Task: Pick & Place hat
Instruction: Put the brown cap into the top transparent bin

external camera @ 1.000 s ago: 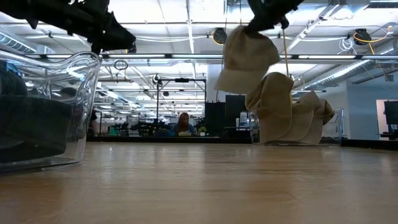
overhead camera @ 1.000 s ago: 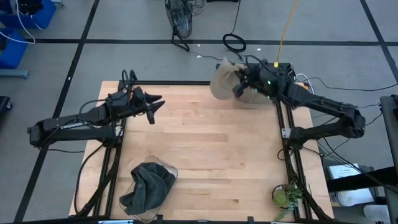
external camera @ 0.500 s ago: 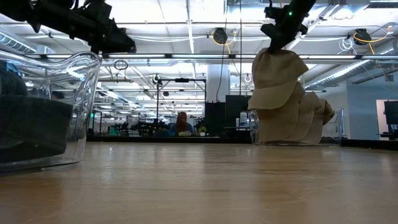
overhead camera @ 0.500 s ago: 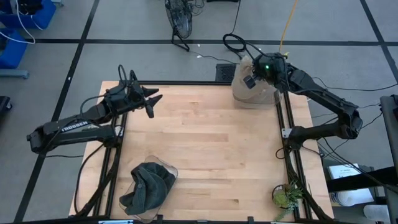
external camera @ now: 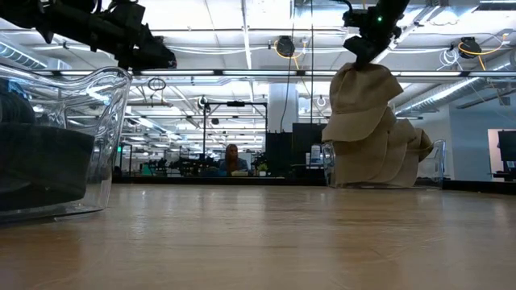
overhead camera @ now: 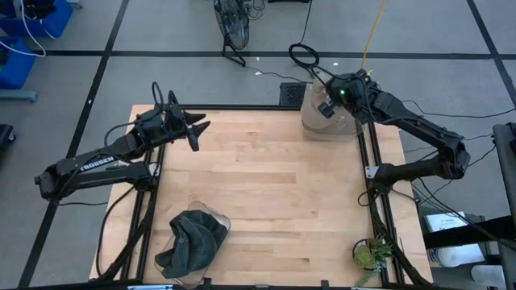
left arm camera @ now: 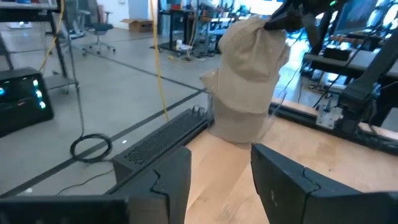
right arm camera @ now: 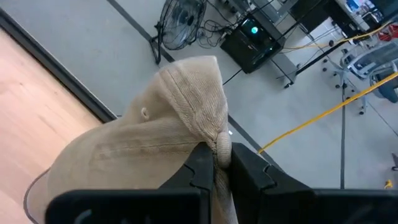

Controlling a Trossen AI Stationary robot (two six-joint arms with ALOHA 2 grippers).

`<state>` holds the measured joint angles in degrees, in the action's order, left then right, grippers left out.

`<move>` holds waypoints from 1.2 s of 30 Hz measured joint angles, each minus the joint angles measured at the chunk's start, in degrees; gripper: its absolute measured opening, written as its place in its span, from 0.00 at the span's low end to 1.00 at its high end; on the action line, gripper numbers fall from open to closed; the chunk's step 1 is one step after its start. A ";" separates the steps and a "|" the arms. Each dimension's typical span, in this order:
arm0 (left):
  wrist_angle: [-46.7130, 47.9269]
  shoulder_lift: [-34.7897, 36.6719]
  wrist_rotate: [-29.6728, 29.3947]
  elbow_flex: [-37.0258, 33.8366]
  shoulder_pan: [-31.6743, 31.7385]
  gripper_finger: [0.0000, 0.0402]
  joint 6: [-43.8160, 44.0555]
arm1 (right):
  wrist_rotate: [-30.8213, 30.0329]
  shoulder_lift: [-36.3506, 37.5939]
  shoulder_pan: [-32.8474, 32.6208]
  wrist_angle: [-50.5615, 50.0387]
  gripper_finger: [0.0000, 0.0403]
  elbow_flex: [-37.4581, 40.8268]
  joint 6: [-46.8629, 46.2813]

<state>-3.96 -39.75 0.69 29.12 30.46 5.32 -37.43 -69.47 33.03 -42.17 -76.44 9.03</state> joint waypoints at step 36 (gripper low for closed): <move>-3.11 -74.56 5.25 60.51 -11.72 0.42 -12.61 | 7.62 -0.04 -0.45 -0.04 0.05 0.02 -0.62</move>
<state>-7.08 -114.30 5.95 89.63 18.74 -7.29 -29.81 -69.51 32.58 -42.21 -76.42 8.42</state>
